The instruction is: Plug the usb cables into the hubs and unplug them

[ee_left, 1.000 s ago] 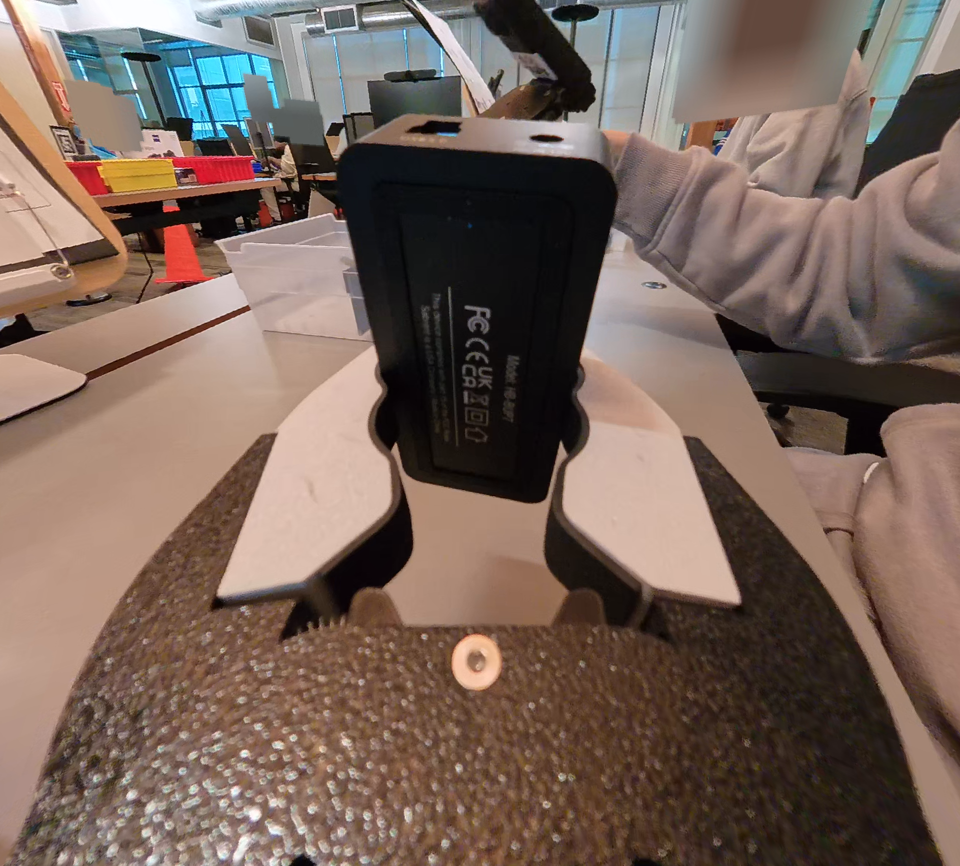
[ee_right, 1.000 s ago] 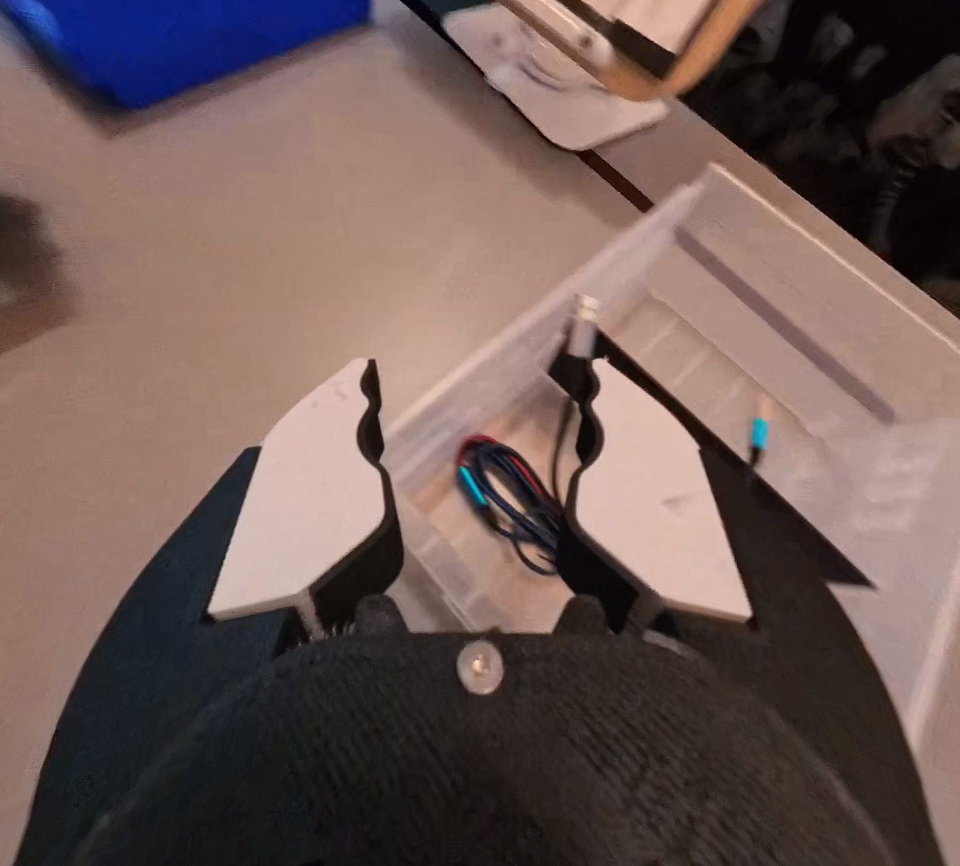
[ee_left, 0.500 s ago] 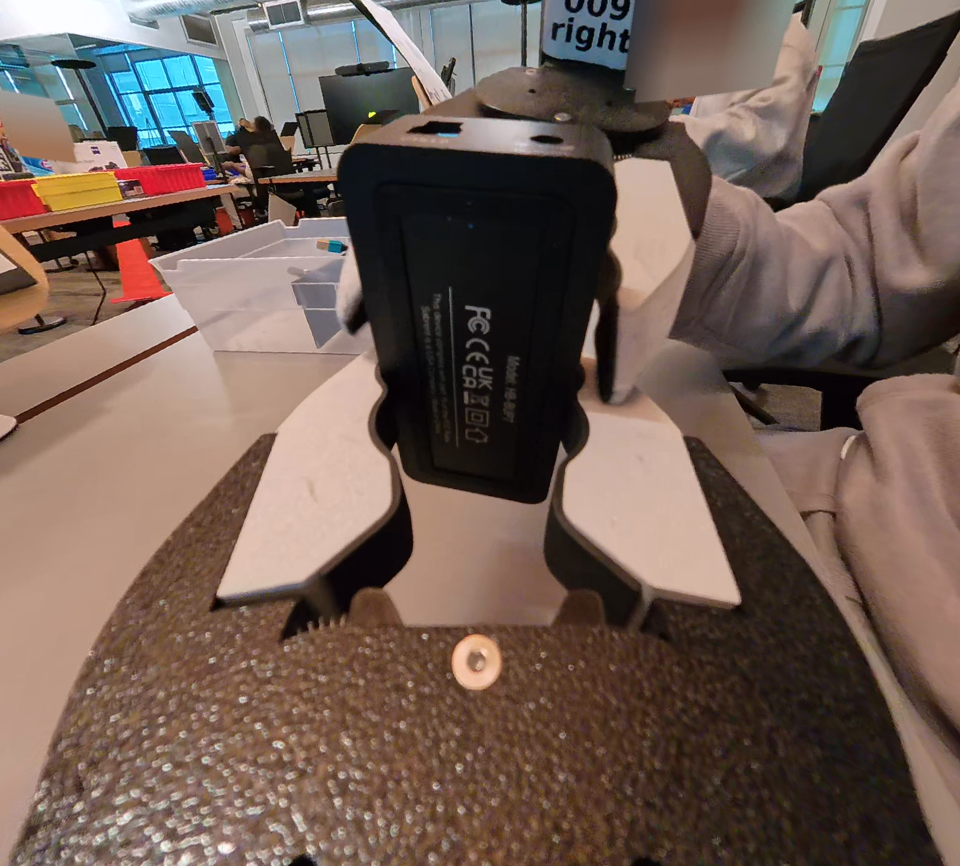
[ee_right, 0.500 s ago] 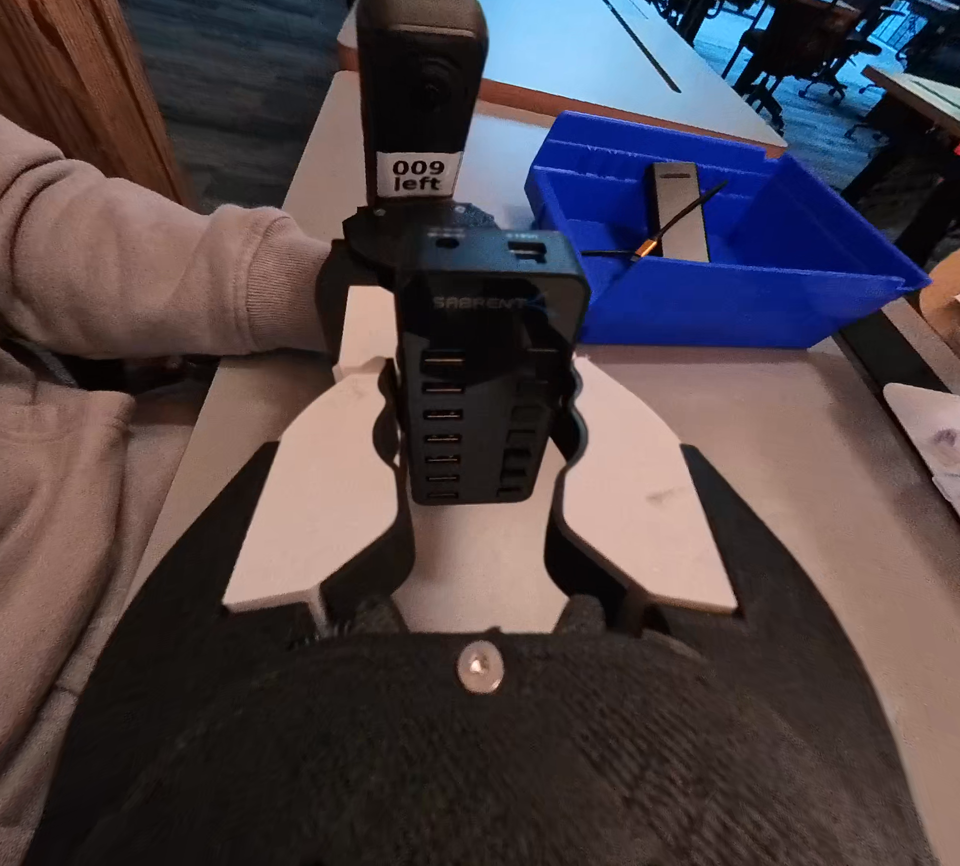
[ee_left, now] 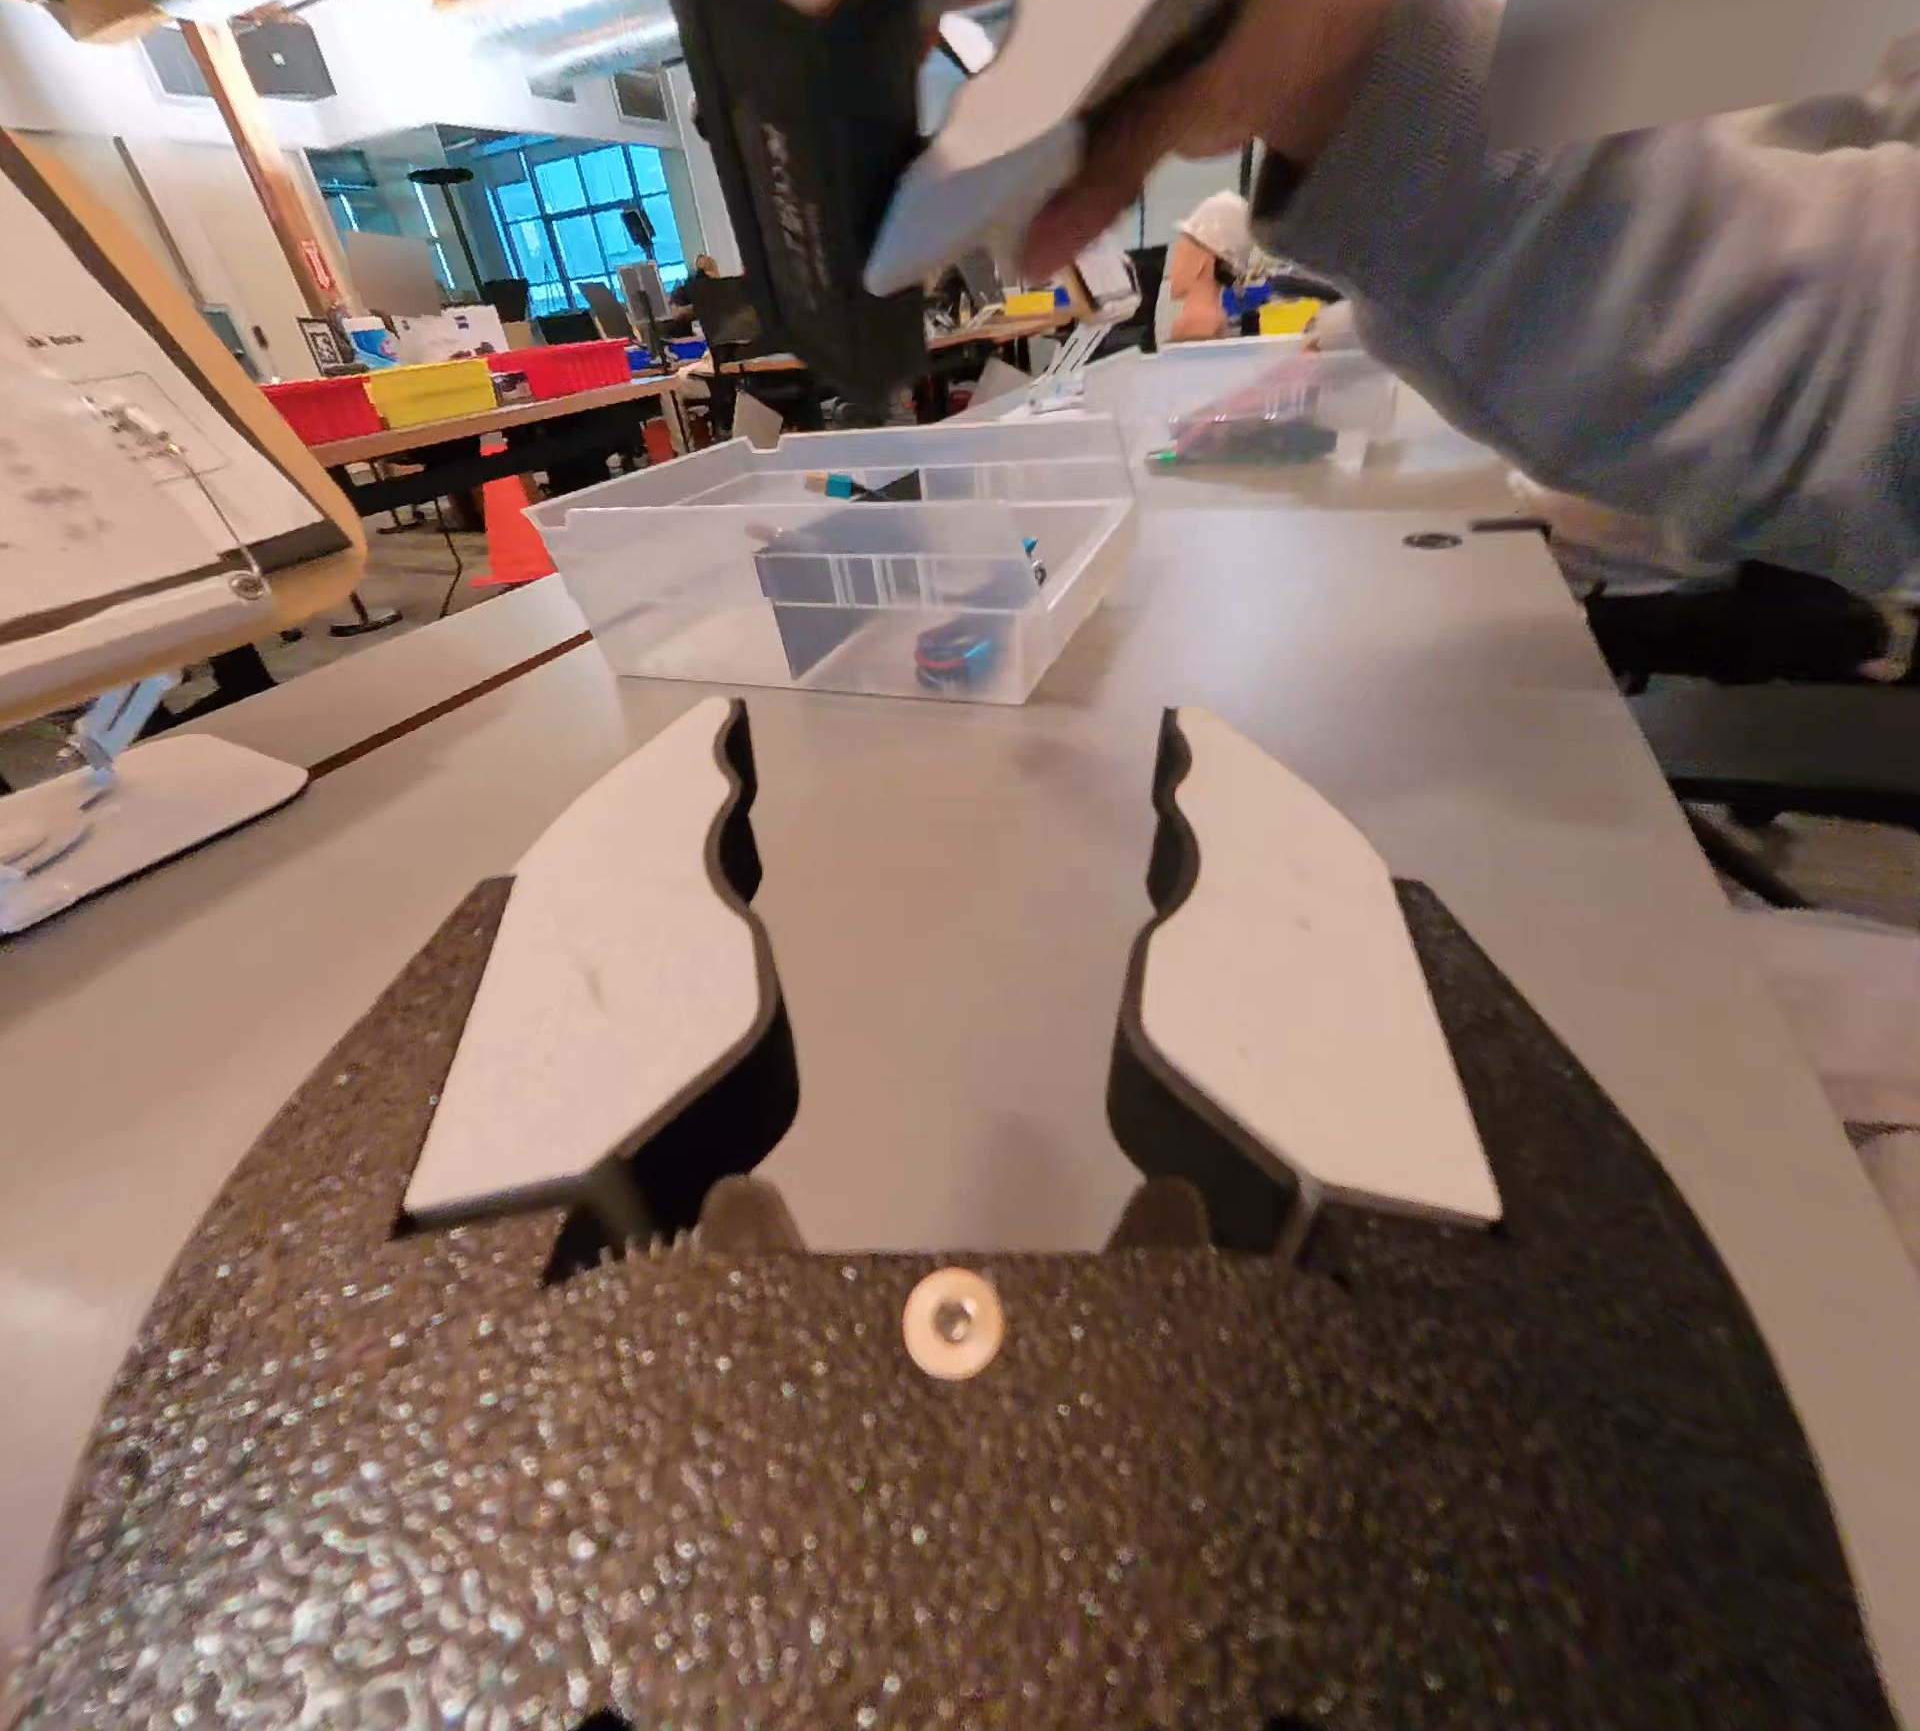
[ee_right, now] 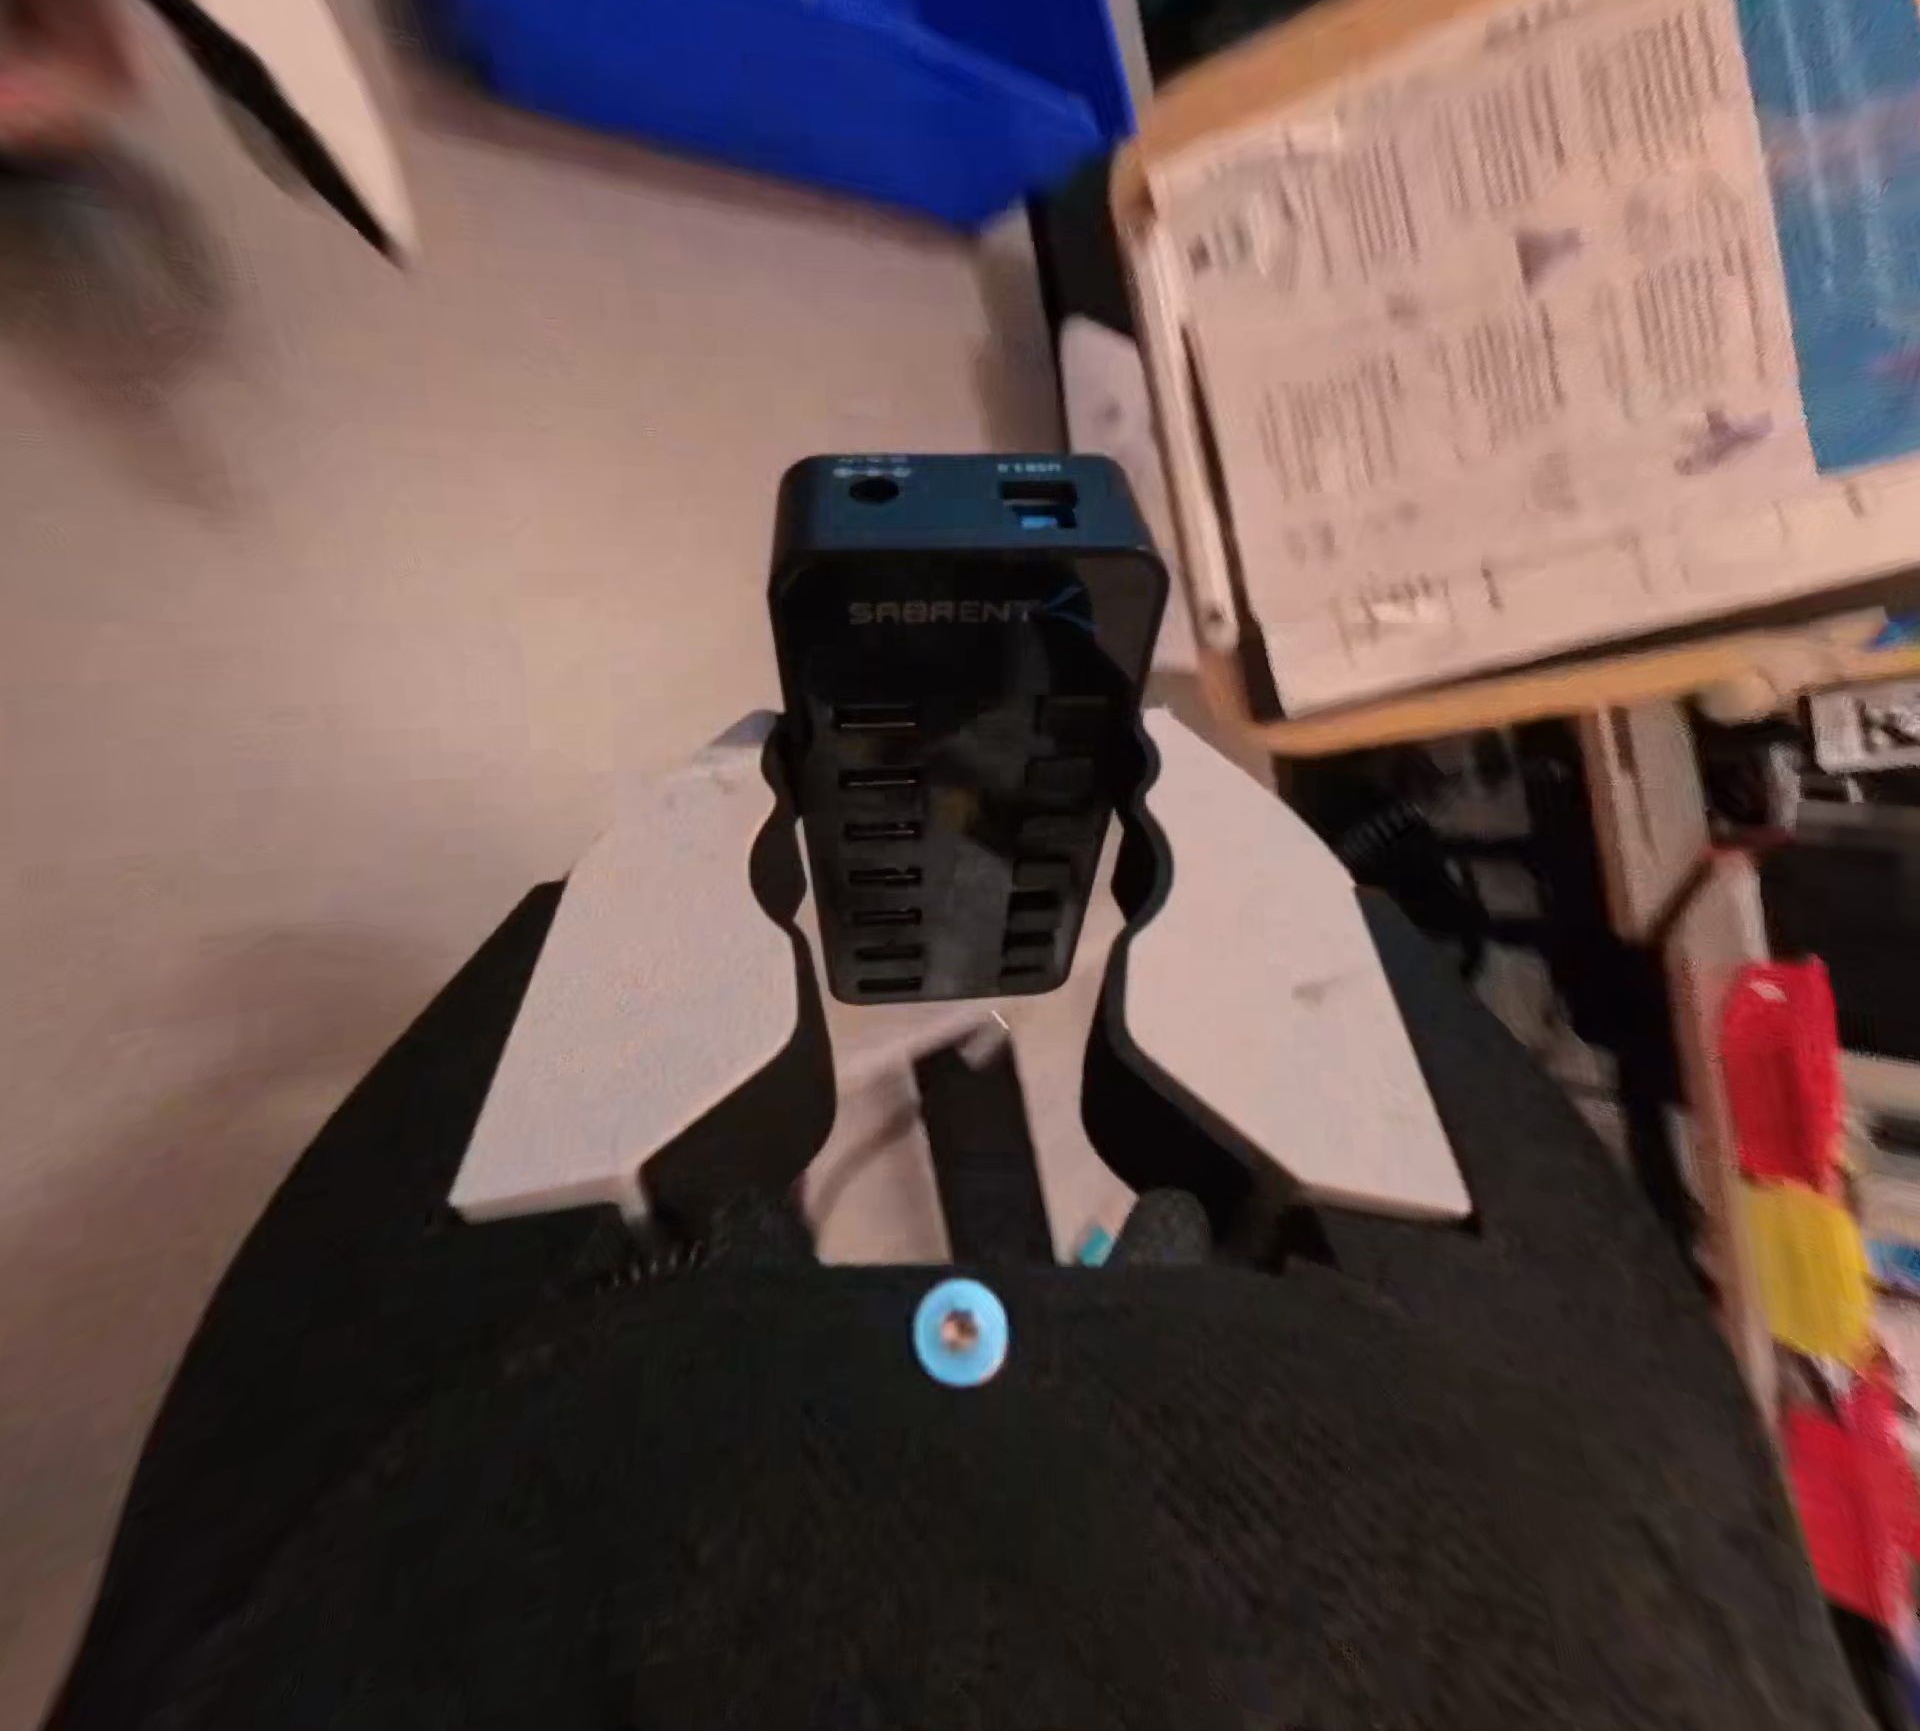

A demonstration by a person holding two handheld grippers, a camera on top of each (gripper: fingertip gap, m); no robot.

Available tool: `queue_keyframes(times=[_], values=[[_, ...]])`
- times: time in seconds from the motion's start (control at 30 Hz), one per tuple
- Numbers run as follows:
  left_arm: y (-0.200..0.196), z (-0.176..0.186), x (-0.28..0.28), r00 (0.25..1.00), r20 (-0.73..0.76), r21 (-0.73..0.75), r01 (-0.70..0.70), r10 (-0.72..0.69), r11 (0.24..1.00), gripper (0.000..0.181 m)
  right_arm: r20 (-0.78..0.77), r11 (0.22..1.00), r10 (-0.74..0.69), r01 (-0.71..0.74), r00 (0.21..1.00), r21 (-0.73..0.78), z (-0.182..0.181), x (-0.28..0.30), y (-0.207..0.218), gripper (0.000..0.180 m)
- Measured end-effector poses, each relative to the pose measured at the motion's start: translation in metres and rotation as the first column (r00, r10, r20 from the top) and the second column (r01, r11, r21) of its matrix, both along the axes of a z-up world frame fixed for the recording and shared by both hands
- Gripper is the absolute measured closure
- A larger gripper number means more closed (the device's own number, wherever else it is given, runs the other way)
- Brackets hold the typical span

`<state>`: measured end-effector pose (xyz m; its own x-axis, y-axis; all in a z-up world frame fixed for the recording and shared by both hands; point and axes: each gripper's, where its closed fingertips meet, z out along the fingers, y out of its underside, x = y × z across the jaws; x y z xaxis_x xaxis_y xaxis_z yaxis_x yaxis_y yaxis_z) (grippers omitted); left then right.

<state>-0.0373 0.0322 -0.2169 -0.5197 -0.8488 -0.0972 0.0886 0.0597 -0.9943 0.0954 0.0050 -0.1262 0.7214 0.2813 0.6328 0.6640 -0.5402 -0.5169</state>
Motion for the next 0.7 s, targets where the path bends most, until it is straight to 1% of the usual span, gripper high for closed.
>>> queue_keyframes(times=[0.07,0.13,0.2,0.27,0.4,0.5,0.6,0.7], values=[[0.002,-0.001,0.002,1.000,-0.015,-0.024,-0.001,0.000,1.000,0.107,0.126,0.972,-0.145,0.165,0.981,-0.168,0.006,0.076,-0.021,0.120],[0.002,-0.004,0.004,1.000,-0.030,-0.025,-0.005,0.004,1.000,0.109,0.206,0.908,-0.203,0.263,0.957,-0.327,0.002,0.140,-0.037,0.120],[0.003,-0.004,0.005,0.999,-0.032,-0.031,-0.007,0.006,1.000,0.111,0.223,0.856,-0.204,0.284,0.953,-0.432,-0.012,0.184,-0.042,0.120],[0.003,-0.003,0.006,1.000,-0.030,-0.039,-0.005,0.004,0.999,0.114,0.196,0.802,-0.210,0.283,0.958,-0.526,-0.037,0.213,-0.041,0.120],[0.005,-0.004,0.006,0.999,-0.036,-0.044,-0.002,0.001,0.999,0.115,0.175,0.710,-0.185,0.254,0.967,-0.657,-0.096,0.238,-0.026,0.120],[0.009,-0.002,0.004,1.000,-0.030,-0.067,0.000,-0.002,0.998,0.117,0.172,0.600,-0.186,0.251,0.967,-0.760,-0.136,0.250,-0.026,0.121],[0.013,-0.001,0.003,1.000,-0.029,-0.096,-0.003,0.000,0.995,0.119,0.149,0.515,-0.205,0.236,0.967,-0.824,-0.168,0.257,-0.030,0.121],[0.016,0.001,0.001,1.000,-0.024,-0.121,0.003,-0.006,0.993,0.119,0.114,0.452,-0.203,0.197,0.973,-0.870,-0.189,0.258,-0.037,0.120]])
